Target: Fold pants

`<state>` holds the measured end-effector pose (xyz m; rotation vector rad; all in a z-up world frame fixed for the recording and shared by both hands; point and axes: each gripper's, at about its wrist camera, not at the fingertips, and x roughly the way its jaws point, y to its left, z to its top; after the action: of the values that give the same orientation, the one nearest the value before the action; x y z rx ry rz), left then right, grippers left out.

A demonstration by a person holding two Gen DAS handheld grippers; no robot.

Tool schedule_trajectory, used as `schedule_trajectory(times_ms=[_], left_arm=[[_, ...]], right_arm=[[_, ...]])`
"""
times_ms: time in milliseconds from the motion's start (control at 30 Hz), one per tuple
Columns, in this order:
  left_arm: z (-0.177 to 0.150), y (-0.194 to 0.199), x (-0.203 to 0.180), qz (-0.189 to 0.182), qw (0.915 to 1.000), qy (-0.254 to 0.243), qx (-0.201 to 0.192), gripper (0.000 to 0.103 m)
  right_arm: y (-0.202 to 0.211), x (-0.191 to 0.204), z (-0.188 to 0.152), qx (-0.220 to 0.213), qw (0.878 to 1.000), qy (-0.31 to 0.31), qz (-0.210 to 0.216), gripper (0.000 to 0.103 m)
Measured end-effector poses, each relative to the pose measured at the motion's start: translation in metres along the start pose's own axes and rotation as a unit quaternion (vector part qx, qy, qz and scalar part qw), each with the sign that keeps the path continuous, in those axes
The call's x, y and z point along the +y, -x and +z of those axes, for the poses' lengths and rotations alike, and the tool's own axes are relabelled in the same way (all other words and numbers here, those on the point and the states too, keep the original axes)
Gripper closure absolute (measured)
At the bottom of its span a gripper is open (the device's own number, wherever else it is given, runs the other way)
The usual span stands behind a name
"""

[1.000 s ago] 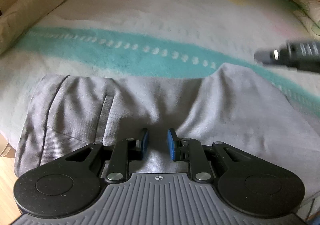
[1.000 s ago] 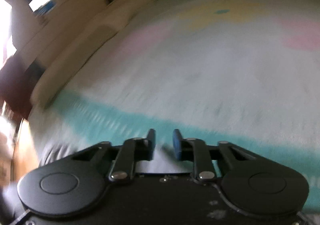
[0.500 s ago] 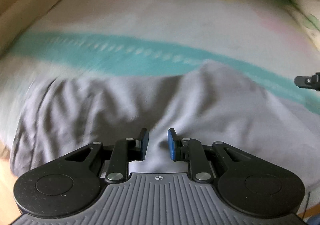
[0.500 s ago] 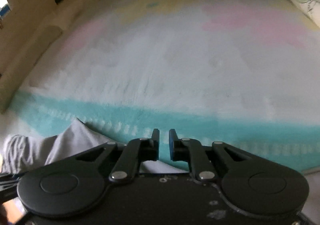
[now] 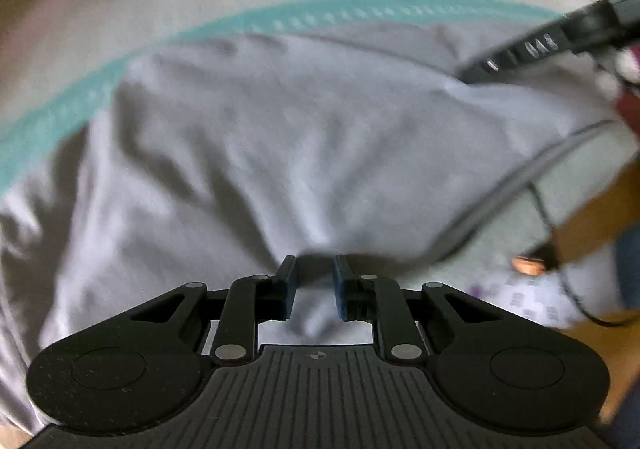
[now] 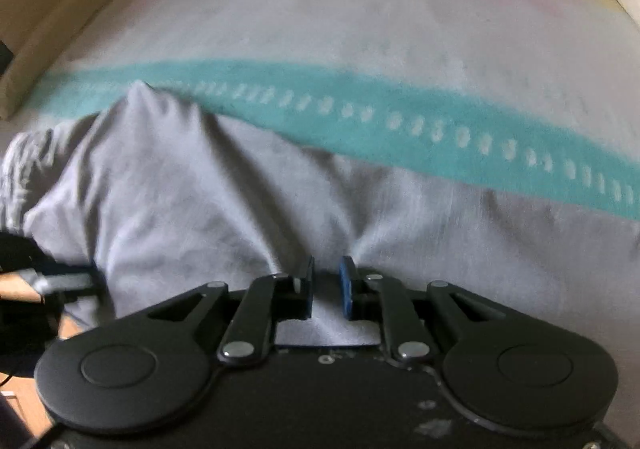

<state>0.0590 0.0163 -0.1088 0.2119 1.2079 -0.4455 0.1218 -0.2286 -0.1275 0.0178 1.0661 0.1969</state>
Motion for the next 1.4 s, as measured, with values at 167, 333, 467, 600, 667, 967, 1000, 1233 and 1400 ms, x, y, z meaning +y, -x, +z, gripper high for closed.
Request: schedule_trajectory(times_ms=[167,333,467,600,667,967,1000,1233,1400], left_arm=[[0.012,0.002,0.026,0.001,0.9981,0.056,-0.025,0.085],[0.026,-0.001,0.028,0.023,0.9963,0.069,-0.045,0.083],[0.018,-0.002,0.016,0.034,0.9979,0.034,-0.044,0.083],[0.012,-0.003,0.003,0.041,0.998,0.021,-0.044,0.083],[0.012,-0.003,0.002,0.038,0.9981,0.023,-0.042,0.083],[0.023,-0.003,0.015,0.01,0.998,0.046,-0.042,0.083],[0.028,-0.001,0.012,0.009,0.9974,0.049,-0.053,0.083],[0.064,-0.001,-0.032,0.021,0.9926,-0.006,-0.12,0.082],[0.054,-0.034,-0.05,-0.042,0.998,-0.046,0.0,0.082]], right_arm=[[0.006,0.015,0.019,-0.084,0.996,0.026,-0.005,0.067],[-0.007,0.039,0.04,-0.108,0.99,0.092,-0.019,0.057],[-0.022,0.051,0.044,-0.094,0.986,0.136,-0.024,0.065],[-0.034,0.058,0.045,-0.078,0.985,0.152,-0.025,0.101],[-0.035,0.059,0.046,-0.091,0.984,0.144,-0.05,0.102],[-0.017,-0.005,0.061,-0.113,0.991,-0.013,-0.071,0.095],[-0.009,-0.008,0.059,-0.12,0.99,-0.016,-0.072,0.093],[0.026,-0.017,0.03,-0.106,0.993,-0.048,-0.032,0.085],[0.03,-0.008,-0.013,-0.043,0.999,-0.014,-0.017,0.081]])
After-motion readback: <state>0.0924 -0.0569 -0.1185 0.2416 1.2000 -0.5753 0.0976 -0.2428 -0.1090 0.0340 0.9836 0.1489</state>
